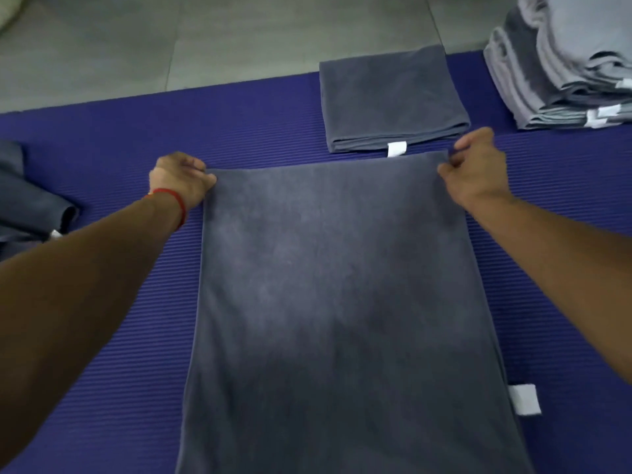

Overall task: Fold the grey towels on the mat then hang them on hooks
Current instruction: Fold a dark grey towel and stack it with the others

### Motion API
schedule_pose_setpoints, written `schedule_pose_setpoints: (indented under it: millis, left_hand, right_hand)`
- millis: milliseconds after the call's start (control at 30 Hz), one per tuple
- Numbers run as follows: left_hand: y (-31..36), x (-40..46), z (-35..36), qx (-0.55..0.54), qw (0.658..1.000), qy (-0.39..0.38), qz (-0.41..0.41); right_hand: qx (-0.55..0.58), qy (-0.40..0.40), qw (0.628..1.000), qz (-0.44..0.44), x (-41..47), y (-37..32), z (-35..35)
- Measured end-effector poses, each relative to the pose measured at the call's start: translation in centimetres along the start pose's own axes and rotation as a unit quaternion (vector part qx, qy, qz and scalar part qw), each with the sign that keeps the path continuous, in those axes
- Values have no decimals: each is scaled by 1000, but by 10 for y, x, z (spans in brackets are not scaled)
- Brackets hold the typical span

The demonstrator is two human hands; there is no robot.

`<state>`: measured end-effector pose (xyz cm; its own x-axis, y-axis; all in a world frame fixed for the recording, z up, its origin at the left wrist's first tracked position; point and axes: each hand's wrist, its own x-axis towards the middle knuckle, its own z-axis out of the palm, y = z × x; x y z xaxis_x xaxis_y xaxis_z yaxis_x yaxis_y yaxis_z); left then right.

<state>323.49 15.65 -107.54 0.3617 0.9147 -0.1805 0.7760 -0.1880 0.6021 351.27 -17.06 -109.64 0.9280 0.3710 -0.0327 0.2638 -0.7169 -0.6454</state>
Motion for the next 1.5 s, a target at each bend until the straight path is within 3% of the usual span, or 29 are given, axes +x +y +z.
schedule_pose_setpoints:
  millis: [67,133,200,267,333,400,600,833,933,1067,1167,1233,1333,1433,1500]
  left_hand:
    - [-2,-21,10,116,989,45,76]
    - [-10,-68,16,219,943,67,241]
    - [-29,-140,21,251,880,12,403]
    - [-65,-221,24,251,840,-84,473]
    - [-112,-288,20,277,800,-144,512]
    - [-154,-324,8,327,763,-174,530]
    - [-202,-329,-36,367,710,-220,559]
    - [-209,-340,-47,364,671,-165,624]
    - [-212,-341,-49,336,698,-159,612]
    - [-207,-323,-56,184,806,-190,529]
    - [-173,-312,-75,28,936,-139,322]
    - [-143,-296,-81,-57,977,-93,186]
    - [-119,-255,-65,-203,970,-127,43]
    - [-119,-230,-50,-243,946,-212,-18]
    - [-127,-229,-48,-228,943,-243,-12]
  right_hand:
    - [-124,12,988,-93,-26,-5,6]
    - [-202,-32,951,-231,-72,-6,10]
    - [-218,-106,908,-341,-135,5,8]
    - [-228,-191,868,-398,-204,29,-1]
    - [-264,-258,812,-452,-263,59,-20]
    - [-293,-276,778,-483,-296,89,-45]
    - [-355,-288,732,-505,-326,149,-114]
    - [-369,-243,716,-541,-333,146,-109]
    - [-355,-220,738,-531,-333,137,-104]
    - [-232,-229,847,-421,-321,122,-108]
    - [-107,-183,941,-265,-310,96,-115]
    - [-36,-144,983,-104,-291,76,-116]
    - [67,-132,988,41,-254,59,-107]
    - [111,-169,976,79,-234,50,-95]
    - [109,-207,969,81,-232,53,-92]
